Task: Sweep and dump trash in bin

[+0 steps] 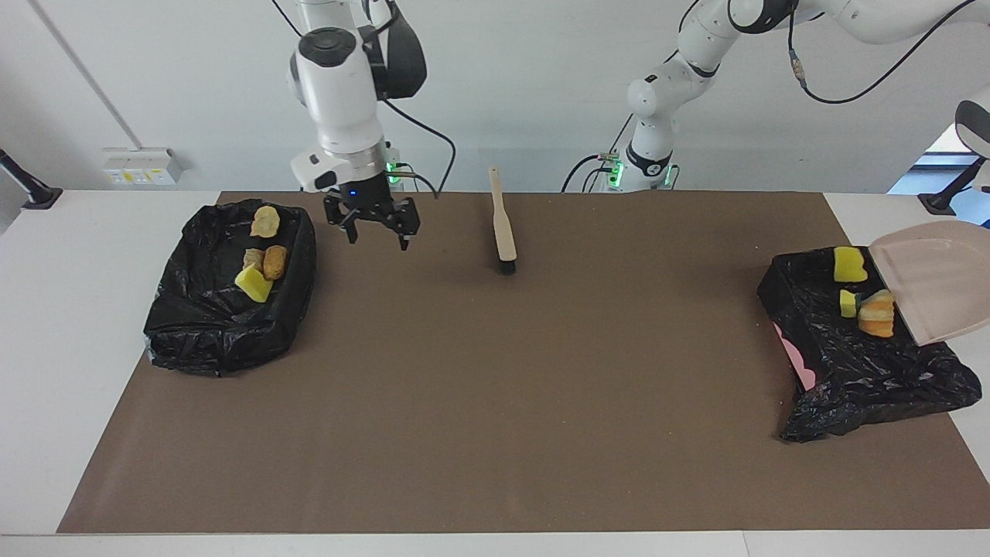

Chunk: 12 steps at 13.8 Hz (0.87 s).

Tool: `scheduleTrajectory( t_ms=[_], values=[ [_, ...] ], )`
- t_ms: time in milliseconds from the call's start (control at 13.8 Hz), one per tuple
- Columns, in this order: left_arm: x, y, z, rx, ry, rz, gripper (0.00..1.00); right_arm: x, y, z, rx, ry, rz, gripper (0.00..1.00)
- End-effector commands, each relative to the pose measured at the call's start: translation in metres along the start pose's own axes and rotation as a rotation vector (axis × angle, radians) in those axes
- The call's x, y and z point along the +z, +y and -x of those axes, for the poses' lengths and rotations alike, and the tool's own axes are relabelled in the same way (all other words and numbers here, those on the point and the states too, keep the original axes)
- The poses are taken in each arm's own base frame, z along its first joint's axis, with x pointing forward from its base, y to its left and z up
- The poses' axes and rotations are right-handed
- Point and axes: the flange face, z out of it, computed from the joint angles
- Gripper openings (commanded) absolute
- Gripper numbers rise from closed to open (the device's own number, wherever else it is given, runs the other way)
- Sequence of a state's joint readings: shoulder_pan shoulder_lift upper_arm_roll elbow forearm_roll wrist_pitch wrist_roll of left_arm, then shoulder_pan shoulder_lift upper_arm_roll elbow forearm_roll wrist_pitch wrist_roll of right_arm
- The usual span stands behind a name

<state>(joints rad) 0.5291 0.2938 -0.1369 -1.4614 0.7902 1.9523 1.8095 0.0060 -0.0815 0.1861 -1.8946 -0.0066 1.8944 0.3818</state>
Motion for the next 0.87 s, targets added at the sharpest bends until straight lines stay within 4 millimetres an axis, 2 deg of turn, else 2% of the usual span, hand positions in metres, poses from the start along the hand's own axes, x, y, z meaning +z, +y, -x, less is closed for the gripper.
scheduleTrajectory(
  t_ms=[0, 144, 217, 433, 578, 650, 794],
  values=[
    [-0.005, -0.001, 0.012, -0.019, -0.070, -0.002, 0.00, -0.036, 0.049, -0.020, -0.068, -0.007, 0.029, 1.00],
    [-0.016, 0.003, 0.018, -0.023, -0.081, -0.001, 0.00, -0.065, 0.095, -0.032, -0.090, 0.001, 0.029, 1.00],
    [-0.034, 0.008, 0.024, -0.052, -0.071, -0.026, 0.00, -0.077, 0.112, -0.035, -0.109, 0.002, 0.029, 1.00],
    [-0.040, 0.015, 0.008, -0.160, 0.120, -0.028, 0.00, -0.126, 0.153, -0.032, -0.115, -0.019, 0.028, 1.00],
    [-0.050, 0.013, -0.014, -0.240, 0.173, 0.020, 0.00, -0.126, 0.156, -0.015, -0.105, -0.085, 0.029, 1.00],
    [-0.060, 0.008, -0.033, -0.262, 0.209, 0.024, 0.00, -0.118, 0.157, -0.009, -0.108, -0.103, 0.028, 1.00],
    [-0.073, 0.007, -0.070, -0.329, 0.312, 0.036, 0.00, -0.119, 0.168, -0.006, -0.092, -0.117, 0.015, 1.00]
  ],
)
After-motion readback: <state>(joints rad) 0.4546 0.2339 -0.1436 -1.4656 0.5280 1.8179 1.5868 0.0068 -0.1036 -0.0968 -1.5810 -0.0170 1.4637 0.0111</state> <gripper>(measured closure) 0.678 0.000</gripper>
